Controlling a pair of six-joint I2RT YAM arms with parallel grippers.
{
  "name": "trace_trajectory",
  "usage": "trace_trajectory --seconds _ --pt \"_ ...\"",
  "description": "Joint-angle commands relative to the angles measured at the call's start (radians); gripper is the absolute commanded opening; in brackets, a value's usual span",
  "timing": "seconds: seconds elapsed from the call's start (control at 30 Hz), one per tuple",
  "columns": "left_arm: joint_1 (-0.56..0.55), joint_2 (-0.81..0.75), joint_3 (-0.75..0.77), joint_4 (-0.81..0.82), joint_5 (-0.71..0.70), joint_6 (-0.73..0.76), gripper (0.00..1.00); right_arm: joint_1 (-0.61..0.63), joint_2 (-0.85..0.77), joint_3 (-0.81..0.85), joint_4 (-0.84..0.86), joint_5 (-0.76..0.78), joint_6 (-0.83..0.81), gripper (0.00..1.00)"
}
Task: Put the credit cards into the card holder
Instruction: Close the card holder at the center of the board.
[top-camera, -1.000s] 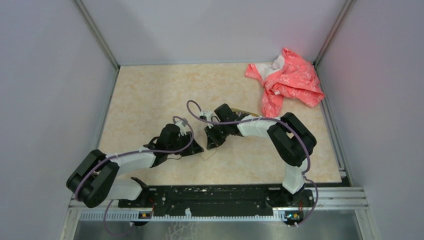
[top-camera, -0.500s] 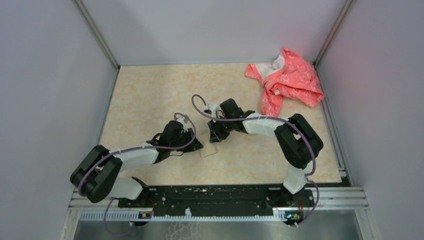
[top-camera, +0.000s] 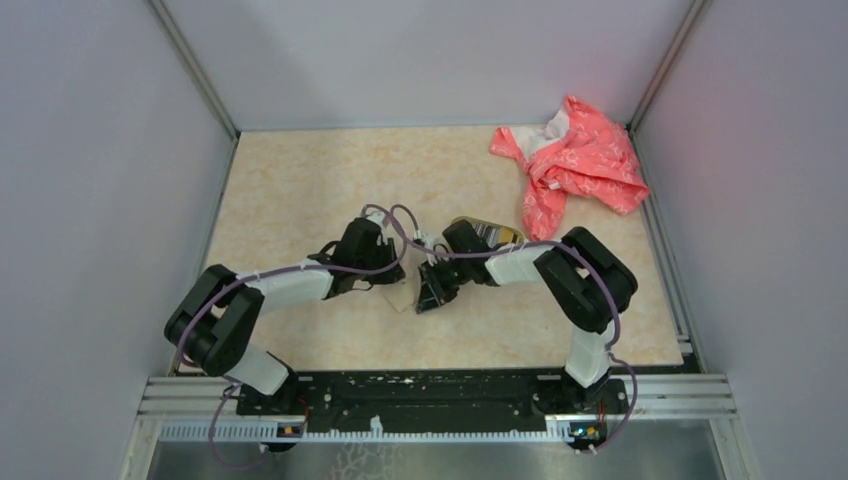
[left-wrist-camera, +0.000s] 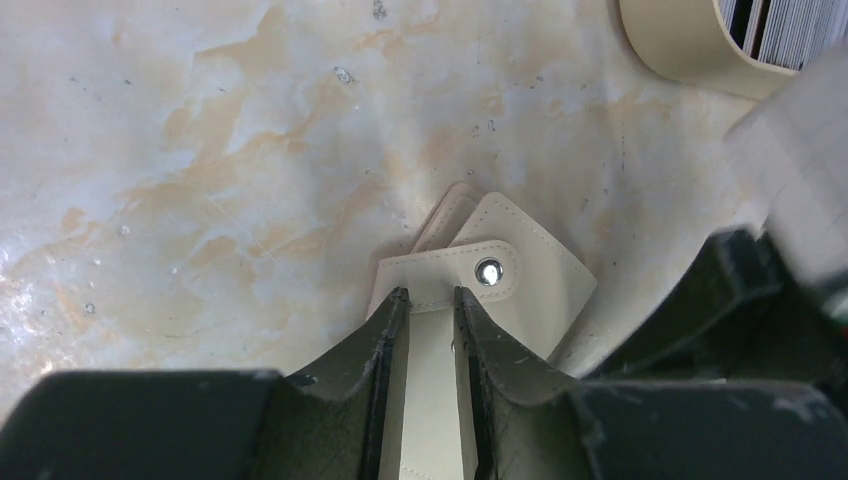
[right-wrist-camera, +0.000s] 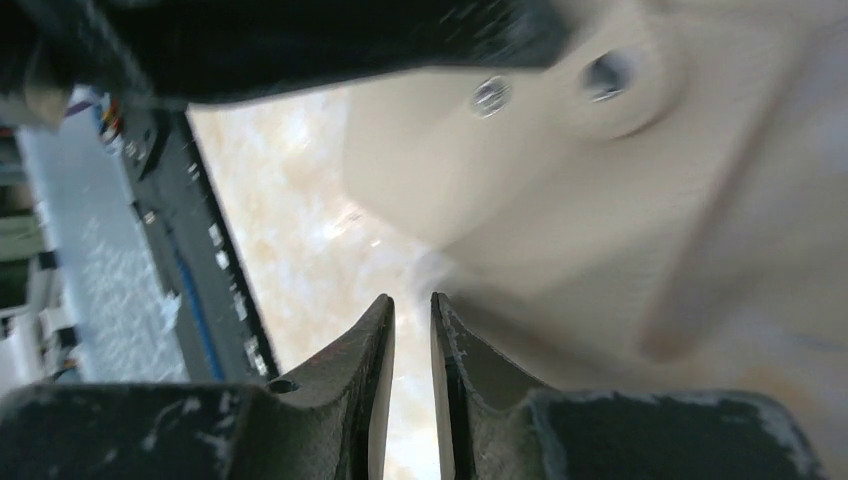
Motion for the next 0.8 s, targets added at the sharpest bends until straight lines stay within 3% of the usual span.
trace_trajectory --seconds 0.0,0.2,0.33,0.43,0.5,0.53,0.6,0.7,0.77 --pt "0.003 0.018 0.021 0.0 0.0 0.116 0.29 0.032 -0.042 -0.048 0.189 -0.16 0.105 0.2" --pt "0.009 -0.08 -0.022 0.044 -0.022 0.195 0.32 -0.022 -0.206 -0.049 0.121 -0.221 -0.146 0.23" --pt "0.011 -0.244 -0.073 0.086 -0.038 0.206 0.45 -0.041 -0.357 -0.054 0.009 -0.19 -0.407 0.31" --pt "0.012 -0.386 -0.103 0.085 -0.034 0.204 0.49 -0.04 -0.428 -0.045 -0.086 -0.204 -0.697 0.56" --pt "0.012 -0.463 -0.117 0.055 -0.028 0.183 0.49 -0.038 -0.465 -0.05 -0.17 -0.226 -1.002 0.73" --pt "0.012 -0.496 -0.128 0.037 -0.021 0.164 0.49 -0.038 -0.476 -0.057 -0.239 -0.243 -1.233 0.8" --pt "0.013 -0.563 -0.17 0.018 -0.002 0.101 0.46 -0.037 -0.474 -0.058 -0.332 -0.236 -1.59 0.87" --pt "0.012 -0.642 -0.303 0.07 0.055 -0.057 0.28 -0.028 -0.381 0.031 -0.338 -0.177 -1.643 0.81" --pt "0.012 -0.657 -0.398 0.205 0.124 -0.155 0.19 -0.028 -0.274 0.113 -0.347 -0.154 -1.612 0.74"
